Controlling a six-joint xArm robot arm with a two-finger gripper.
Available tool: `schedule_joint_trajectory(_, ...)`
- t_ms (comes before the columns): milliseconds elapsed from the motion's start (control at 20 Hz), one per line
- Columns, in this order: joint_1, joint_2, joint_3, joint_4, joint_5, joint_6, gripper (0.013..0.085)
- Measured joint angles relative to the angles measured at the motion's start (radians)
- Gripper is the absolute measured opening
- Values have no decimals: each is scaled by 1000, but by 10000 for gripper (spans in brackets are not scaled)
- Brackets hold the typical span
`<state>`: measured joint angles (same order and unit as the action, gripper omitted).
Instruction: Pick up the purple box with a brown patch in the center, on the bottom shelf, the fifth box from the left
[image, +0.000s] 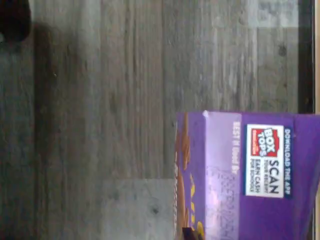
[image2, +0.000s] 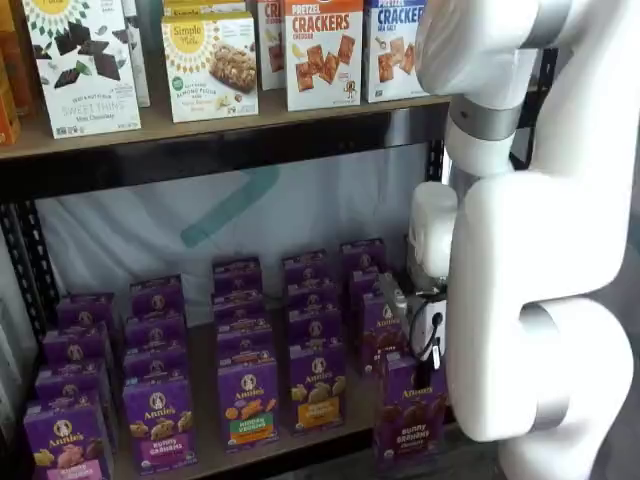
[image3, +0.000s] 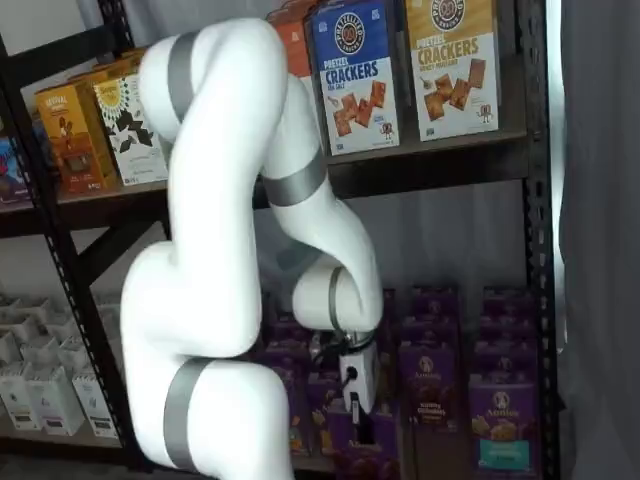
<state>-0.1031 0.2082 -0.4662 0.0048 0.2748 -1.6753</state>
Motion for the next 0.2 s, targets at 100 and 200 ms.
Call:
schedule_joint_trajectory(100, 13, -58, 42, 19, 14, -5, 290)
schedule_joint_trajectory(200, 26, -113, 80, 28, 22, 0, 290)
